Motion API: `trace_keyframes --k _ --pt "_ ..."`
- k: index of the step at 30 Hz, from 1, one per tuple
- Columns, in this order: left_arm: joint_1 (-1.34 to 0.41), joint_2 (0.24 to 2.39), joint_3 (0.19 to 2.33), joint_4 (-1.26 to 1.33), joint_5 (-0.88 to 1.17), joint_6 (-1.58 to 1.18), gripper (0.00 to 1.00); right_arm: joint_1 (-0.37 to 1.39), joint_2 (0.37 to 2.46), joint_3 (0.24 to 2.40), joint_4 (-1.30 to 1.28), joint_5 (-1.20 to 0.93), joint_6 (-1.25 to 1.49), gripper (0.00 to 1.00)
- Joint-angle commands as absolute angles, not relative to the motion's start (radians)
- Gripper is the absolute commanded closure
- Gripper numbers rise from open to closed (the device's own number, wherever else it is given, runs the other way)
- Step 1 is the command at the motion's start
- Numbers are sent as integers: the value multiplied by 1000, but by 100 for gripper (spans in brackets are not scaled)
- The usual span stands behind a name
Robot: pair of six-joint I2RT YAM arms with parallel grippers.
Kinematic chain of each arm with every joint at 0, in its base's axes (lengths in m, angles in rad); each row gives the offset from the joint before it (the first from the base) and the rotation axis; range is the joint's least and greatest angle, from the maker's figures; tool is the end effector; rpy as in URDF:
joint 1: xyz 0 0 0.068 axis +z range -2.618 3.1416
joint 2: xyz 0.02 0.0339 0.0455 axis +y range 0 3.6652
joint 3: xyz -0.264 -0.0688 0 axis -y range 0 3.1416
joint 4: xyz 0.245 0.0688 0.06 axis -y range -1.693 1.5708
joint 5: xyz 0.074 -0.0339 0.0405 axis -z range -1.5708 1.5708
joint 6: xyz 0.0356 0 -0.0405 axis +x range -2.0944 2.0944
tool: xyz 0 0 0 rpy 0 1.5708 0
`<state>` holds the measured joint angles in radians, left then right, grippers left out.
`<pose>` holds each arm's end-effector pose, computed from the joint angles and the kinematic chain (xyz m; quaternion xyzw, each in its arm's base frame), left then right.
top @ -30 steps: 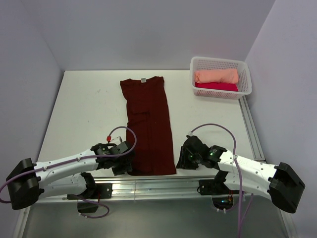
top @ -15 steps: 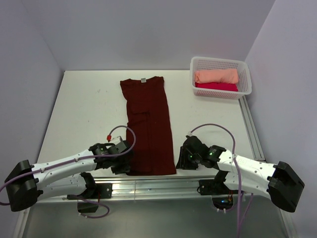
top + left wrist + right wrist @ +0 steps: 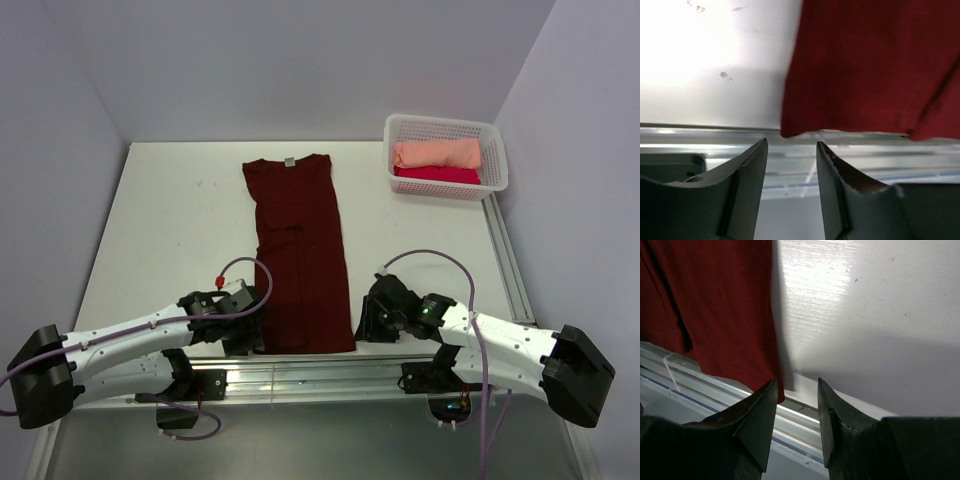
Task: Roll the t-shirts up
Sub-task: Roll the tshirt
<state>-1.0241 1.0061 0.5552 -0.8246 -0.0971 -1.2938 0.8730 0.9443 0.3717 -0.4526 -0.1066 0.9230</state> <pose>0.0847 -0.1325 0.1791 -0.1399 0.9780 -0.1154 0.1028 0.1002 0.1254 0.1515 0.0097 0.9617 0.2424 0.1275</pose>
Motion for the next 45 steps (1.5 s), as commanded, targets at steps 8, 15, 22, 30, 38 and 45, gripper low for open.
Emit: trace_keyframes --k 8,15,22,30,38,45 --pt "-996 1039 479 -721 -120 -1293 55 897 930 362 -385 -121 956 53" --pt "-945 1026 462 -690 -120 -1262 57 907 936 368 -377 -115 965 53" --pt "-928 1029 466 -680 -126 -1252 62 928 953 344 -356 -106 997 53" --pt "-928 973 469 -675 -66 -1227 62 934 966 350 -354 -100 996 54" --pt "-928 897 485 -710 -52 -1229 59 936 974 362 -359 -95 996 54" --pt "-928 919 473 -697 -71 -1249 45 937 974 373 -360 -94 993 54"
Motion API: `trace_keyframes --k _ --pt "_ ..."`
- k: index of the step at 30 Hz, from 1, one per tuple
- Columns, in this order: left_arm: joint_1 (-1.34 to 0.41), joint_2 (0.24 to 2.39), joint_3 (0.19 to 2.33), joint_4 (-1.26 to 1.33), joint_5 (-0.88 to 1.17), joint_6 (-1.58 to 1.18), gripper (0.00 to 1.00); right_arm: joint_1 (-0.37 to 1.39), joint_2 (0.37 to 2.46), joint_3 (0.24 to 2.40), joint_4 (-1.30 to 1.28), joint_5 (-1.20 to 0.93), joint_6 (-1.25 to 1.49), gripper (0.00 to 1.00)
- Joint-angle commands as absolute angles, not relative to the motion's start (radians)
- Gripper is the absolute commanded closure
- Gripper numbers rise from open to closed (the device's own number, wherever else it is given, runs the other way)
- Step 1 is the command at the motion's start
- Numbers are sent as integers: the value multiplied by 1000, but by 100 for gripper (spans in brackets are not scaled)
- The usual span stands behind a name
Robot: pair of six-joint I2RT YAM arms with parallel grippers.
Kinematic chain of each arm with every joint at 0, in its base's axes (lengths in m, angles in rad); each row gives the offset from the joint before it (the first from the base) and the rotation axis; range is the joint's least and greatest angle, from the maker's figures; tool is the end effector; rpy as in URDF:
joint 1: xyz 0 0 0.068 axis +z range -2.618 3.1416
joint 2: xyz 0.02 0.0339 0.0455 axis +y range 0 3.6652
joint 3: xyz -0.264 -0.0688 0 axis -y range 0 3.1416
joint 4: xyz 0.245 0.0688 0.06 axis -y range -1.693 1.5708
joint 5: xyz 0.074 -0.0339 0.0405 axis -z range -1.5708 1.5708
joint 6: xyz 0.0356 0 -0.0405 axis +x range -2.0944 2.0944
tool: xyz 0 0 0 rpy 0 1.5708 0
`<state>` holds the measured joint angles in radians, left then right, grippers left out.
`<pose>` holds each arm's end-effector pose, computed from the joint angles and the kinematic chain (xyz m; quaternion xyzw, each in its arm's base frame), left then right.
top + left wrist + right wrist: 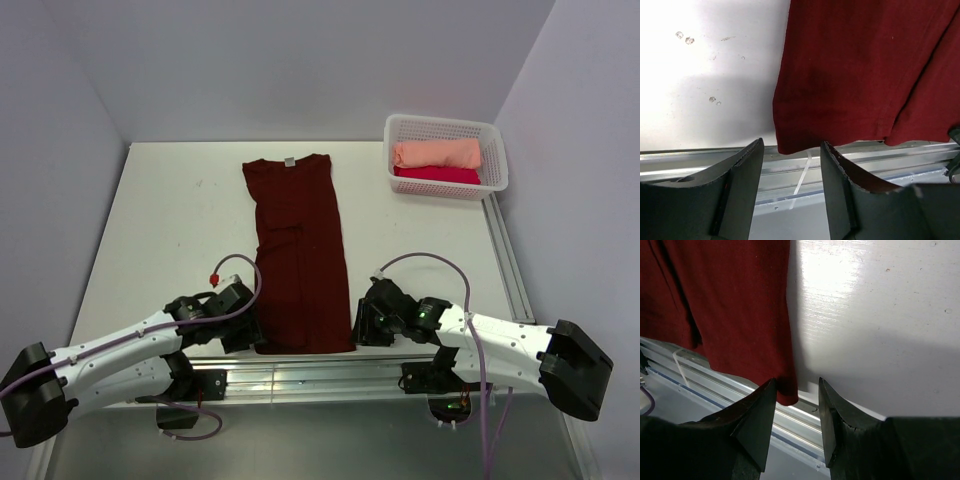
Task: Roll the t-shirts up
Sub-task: Roll the tshirt
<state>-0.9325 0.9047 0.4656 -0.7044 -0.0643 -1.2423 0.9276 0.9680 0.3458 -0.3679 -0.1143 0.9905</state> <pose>0.0909 -0.1187 0.1715 -0.1574 0.9640 -0.1730 0.1263 0.0953 0.1340 0.1455 0.0137 0.9566 0.2654 0.1193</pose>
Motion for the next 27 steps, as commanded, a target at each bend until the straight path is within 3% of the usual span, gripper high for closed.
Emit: trace_keyframes --k 1,9,17,23,27 --pt "-928 923 469 -687 -77 -1252 45 939 977 373 -362 -94 992 54" --pt "-928 931 474 -647 -84 -1255 46 943 979 385 -371 -87 989 54" --pt "-925 911 472 -623 -29 -1220 61 945 974 385 -379 -86 989 54" --pt "-925 917 512 -735 -17 -1203 67 945 980 385 -368 -90 991 54" --pt "-927 948 526 -796 -29 -1203 62 946 991 391 -367 -91 989 54"
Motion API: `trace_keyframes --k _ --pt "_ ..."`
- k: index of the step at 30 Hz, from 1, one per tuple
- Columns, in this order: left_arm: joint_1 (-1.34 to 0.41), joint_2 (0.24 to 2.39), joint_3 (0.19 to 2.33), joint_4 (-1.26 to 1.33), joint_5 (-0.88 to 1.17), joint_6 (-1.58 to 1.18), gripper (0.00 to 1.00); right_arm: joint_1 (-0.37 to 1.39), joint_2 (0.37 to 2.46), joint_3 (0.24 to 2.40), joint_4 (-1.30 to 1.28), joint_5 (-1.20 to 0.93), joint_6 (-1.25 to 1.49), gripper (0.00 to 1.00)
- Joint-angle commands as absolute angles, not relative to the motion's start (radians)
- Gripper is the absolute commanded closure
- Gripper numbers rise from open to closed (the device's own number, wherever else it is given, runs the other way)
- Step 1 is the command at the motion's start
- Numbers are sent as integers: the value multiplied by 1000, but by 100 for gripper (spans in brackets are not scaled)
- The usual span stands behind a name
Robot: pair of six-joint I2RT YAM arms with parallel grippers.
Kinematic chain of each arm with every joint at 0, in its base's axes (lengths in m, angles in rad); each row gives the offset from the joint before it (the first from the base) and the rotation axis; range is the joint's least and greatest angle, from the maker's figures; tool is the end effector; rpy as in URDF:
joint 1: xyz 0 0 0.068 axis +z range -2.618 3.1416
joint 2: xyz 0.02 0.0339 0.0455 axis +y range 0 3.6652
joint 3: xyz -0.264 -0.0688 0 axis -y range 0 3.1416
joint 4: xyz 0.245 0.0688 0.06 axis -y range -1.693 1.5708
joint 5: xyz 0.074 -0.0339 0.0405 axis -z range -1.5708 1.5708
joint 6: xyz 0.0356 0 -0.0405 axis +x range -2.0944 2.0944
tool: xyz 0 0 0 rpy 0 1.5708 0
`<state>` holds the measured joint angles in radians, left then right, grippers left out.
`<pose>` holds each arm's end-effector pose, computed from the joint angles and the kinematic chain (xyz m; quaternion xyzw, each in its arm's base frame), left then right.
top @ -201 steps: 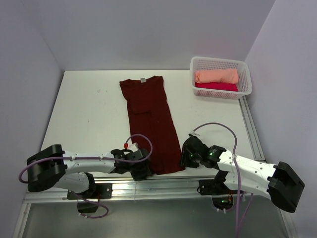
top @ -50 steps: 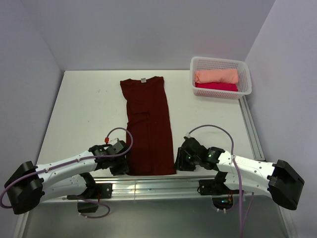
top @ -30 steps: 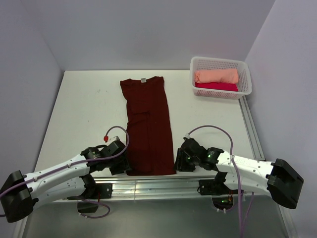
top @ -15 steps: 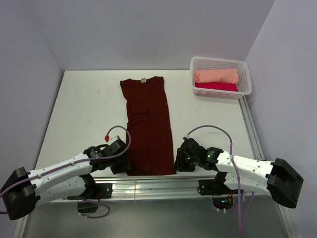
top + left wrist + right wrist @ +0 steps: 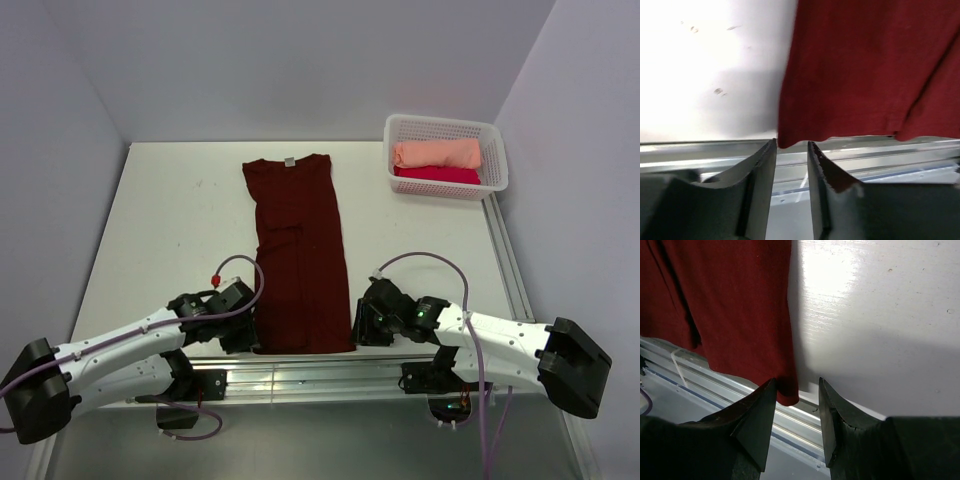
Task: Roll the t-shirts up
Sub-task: Roll the tshirt
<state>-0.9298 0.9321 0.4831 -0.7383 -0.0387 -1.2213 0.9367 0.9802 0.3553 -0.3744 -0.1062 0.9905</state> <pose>0.0910 -0.1197 0.1716 -0.1462 0.9705 -0.1586 0.1073 0.0953 0.1359 0.1461 0.0108 0.9582 0.2602 0.1188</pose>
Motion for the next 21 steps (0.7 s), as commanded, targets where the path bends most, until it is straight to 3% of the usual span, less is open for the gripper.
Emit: trace_keyframes --k 1,2,6,10,14,21 --pt "-927 953 528 -798 -22 -1200 61 946 989 391 -365 -92 989 53" --pt "-927 956 529 -801 -21 -1201 52 945 988 390 -364 -92 991 54" --pt "-927 931 541 -821 -52 -1212 31 946 985 384 -362 -92 994 53" --pt "-927 893 538 -813 -81 -1241 33 948 985 383 -362 -94 994 54" --pt "-927 903 526 -796 -98 -1253 44 950 982 383 -361 -94 996 54" --pt "-927 940 471 -719 -97 -1267 46 954 980 380 -359 -98 1000 53"
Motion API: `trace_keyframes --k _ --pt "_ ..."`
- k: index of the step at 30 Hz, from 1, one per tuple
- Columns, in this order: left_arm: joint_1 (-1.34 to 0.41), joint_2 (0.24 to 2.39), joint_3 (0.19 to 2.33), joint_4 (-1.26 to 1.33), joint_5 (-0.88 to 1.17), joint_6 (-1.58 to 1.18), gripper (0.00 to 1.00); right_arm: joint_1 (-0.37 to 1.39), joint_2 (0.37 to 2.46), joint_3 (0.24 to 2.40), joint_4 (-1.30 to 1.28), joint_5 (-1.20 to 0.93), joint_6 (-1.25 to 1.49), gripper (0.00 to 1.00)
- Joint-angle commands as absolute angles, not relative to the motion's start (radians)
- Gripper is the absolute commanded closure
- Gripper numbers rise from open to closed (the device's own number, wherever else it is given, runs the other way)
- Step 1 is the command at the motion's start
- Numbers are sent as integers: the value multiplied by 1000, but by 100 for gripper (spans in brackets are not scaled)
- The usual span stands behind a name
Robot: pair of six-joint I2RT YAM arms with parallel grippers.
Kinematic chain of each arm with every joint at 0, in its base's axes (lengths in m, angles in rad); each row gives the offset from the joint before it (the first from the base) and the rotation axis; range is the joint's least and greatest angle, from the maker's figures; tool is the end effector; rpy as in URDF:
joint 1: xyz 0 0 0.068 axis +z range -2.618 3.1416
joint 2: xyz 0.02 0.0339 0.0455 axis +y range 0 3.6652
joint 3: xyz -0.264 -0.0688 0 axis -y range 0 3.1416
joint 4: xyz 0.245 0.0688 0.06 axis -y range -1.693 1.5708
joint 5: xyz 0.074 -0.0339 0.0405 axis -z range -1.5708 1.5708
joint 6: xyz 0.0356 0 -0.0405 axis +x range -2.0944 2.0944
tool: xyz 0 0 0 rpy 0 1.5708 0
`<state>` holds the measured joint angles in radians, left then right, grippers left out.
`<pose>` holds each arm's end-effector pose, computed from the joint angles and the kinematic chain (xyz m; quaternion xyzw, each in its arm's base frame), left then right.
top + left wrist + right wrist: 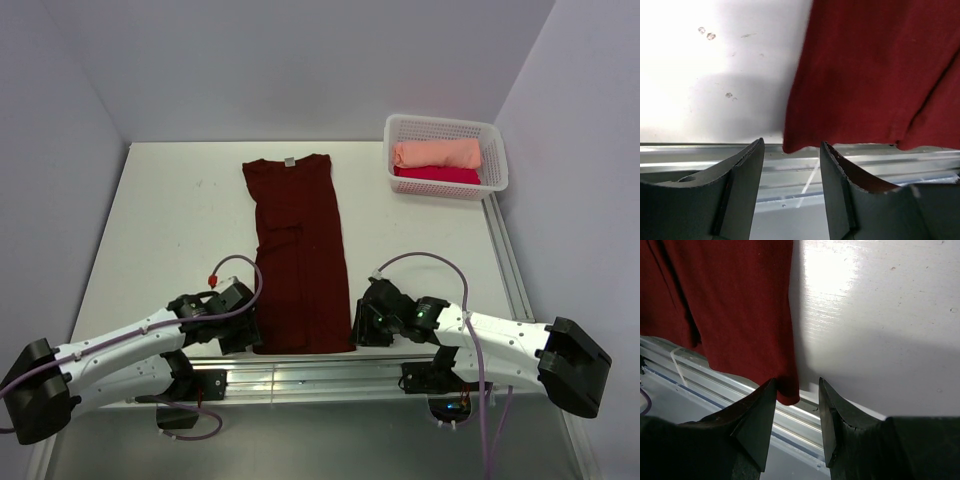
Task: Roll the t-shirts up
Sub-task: Roll the tshirt
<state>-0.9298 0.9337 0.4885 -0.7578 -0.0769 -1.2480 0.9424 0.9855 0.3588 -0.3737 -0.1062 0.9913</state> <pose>0.0915 -0.1180 0.1722 -0.1626 0.9689 -0.1444 0.1182 0.0950 0.1372 0.1464 0.0085 0.9583 0.2602 0.1176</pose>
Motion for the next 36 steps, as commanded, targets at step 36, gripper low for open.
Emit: trace_keyframes --k 36 --pt "-919 989 408 -615 -81 -1252 69 969 1071 379 -324 -87 992 62"
